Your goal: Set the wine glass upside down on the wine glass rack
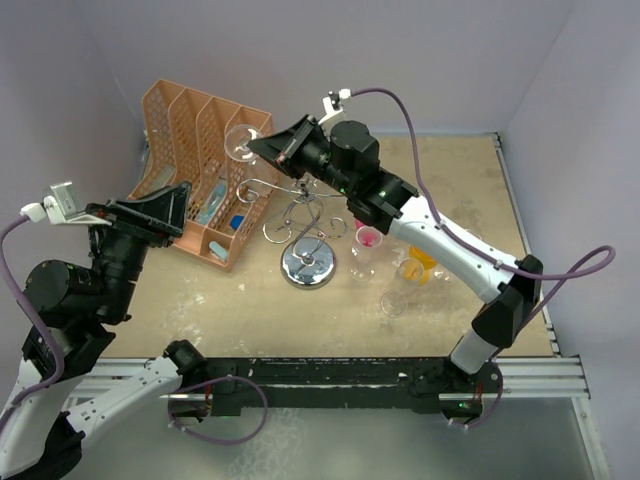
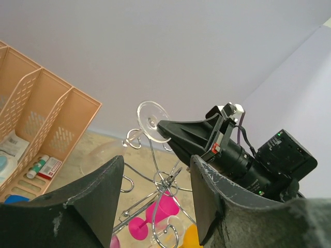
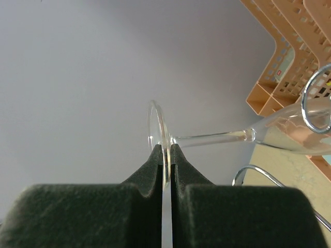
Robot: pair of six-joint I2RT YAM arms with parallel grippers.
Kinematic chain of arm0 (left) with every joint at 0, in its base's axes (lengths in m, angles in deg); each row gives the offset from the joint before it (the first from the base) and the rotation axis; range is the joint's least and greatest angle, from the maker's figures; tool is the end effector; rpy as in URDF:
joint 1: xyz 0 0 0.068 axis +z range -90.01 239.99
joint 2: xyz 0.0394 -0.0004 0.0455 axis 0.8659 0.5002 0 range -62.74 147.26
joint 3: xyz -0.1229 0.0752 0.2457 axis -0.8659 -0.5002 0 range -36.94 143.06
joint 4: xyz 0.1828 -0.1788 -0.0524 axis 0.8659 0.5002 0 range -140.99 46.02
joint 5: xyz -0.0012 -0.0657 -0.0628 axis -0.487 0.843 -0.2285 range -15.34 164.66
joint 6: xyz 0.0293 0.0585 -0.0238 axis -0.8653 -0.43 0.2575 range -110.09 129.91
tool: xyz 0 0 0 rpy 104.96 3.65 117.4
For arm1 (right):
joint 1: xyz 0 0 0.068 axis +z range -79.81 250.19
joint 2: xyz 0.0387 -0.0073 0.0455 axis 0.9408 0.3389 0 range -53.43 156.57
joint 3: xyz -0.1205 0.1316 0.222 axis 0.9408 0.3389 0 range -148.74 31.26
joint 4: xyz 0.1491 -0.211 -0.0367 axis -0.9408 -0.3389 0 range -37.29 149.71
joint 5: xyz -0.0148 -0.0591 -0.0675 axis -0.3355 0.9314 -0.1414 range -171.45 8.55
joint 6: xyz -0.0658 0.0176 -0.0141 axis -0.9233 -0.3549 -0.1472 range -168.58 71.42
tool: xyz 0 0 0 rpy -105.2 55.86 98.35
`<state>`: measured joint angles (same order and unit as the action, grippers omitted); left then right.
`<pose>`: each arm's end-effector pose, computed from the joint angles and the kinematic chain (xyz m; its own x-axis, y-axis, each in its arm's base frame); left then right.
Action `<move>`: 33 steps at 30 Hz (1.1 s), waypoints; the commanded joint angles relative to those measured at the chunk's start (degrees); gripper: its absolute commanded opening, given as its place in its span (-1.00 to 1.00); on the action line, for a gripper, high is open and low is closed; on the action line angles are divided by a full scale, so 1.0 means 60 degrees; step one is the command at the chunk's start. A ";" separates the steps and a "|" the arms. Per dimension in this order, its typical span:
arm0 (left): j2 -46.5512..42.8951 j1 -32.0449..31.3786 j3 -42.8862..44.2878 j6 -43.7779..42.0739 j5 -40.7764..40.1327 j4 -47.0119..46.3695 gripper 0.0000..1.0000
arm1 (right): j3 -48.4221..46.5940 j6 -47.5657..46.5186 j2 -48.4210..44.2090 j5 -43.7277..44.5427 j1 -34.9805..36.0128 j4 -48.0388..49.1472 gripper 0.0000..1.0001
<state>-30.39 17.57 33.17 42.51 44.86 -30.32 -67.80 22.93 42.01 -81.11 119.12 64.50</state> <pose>0.0640 -0.0202 0.4947 0.0563 -0.6849 -0.7265 0.3147 0.7027 -0.6381 0.2732 0.3131 0.4831 -0.6808 0.6623 -0.3128 -0.3290 0.1051 0.9385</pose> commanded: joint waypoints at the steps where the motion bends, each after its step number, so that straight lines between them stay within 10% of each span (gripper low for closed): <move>1: 0.0116 -0.0004 -0.0085 0.0248 0.0060 -0.0254 0.02 | 0.0275 0.0300 -0.0872 0.0392 -0.0054 0.0201 -1.00; 33: 0.0320 -0.0005 -0.0288 0.0424 -0.0203 -0.0046 0.02 | -0.0542 -0.0599 -0.0631 0.2500 -0.0735 -0.0925 -1.00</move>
<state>-29.14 17.57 31.66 43.89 44.14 -29.90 -66.12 23.82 36.70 -65.92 116.02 54.49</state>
